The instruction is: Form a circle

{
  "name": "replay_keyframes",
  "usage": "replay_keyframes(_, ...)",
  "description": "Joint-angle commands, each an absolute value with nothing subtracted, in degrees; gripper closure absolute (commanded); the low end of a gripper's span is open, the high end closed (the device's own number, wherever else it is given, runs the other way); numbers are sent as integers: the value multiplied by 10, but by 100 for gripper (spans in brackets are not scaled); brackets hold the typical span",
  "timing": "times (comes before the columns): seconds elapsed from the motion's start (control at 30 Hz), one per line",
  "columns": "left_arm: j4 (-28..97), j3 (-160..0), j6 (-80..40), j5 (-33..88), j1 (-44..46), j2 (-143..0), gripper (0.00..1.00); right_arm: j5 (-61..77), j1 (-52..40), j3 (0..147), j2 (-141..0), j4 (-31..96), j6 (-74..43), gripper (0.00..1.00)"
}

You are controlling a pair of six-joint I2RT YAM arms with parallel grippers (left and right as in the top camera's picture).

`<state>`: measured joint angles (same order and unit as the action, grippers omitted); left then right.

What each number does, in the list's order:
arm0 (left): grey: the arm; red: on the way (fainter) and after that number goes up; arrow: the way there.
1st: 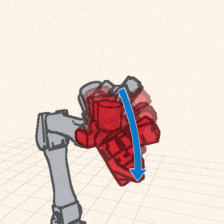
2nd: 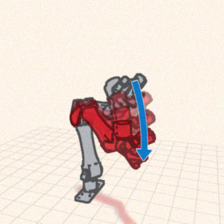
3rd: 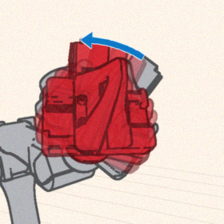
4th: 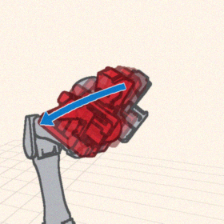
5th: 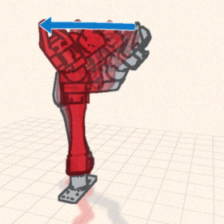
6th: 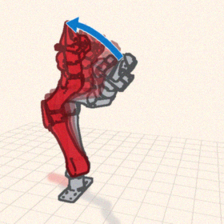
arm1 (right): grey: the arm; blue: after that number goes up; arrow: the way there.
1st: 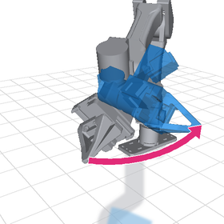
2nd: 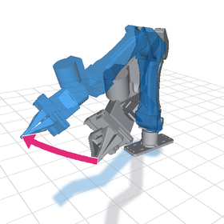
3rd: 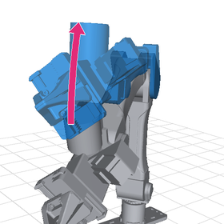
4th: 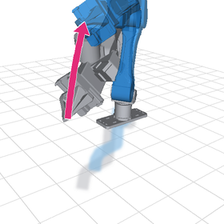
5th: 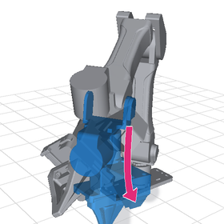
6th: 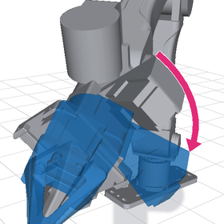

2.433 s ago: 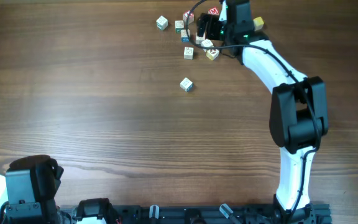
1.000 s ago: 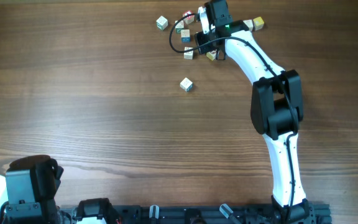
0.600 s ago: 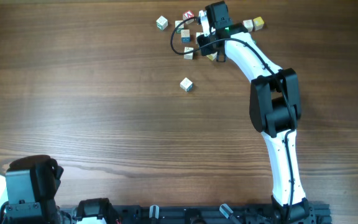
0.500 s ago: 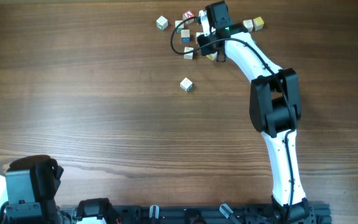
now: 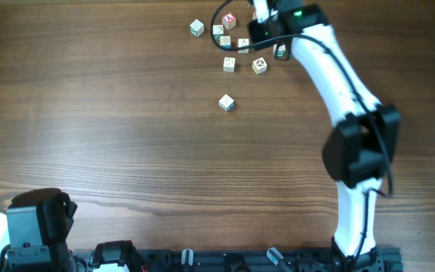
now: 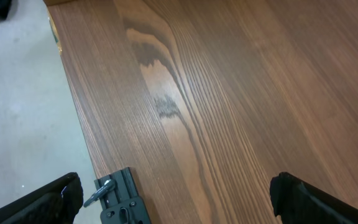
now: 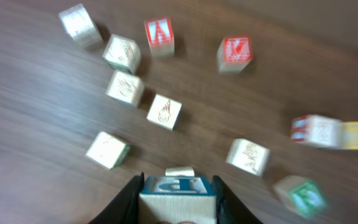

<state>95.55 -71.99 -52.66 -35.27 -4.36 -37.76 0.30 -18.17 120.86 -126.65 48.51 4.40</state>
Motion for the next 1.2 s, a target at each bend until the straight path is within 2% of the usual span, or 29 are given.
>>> replay_keyframes(0.0, 955, -719, -534, -354, -48, -376, 0, -1, -182, 1220, -1210, 548, 46, 73)
replay_keyframes(0.1, 955, -719, -534, -354, -48, -376, 0, 12, -182, 1213, -1213, 609, 46, 73)
replay_keyframes(0.33, 955, -719, -534, -354, -48, -376, 0, 89, -182, 1110, -1215, 603, 24, 73)
replay_keyframes(0.7, 954, -719, -534, -354, -48, -376, 0, 105, -182, 879, -1215, 416, 24, 73)
replay_keyframes(1.17, 954, -719, -534, -354, -48, -376, 0, 115, -216, 847, -1215, 356, 26, 72)
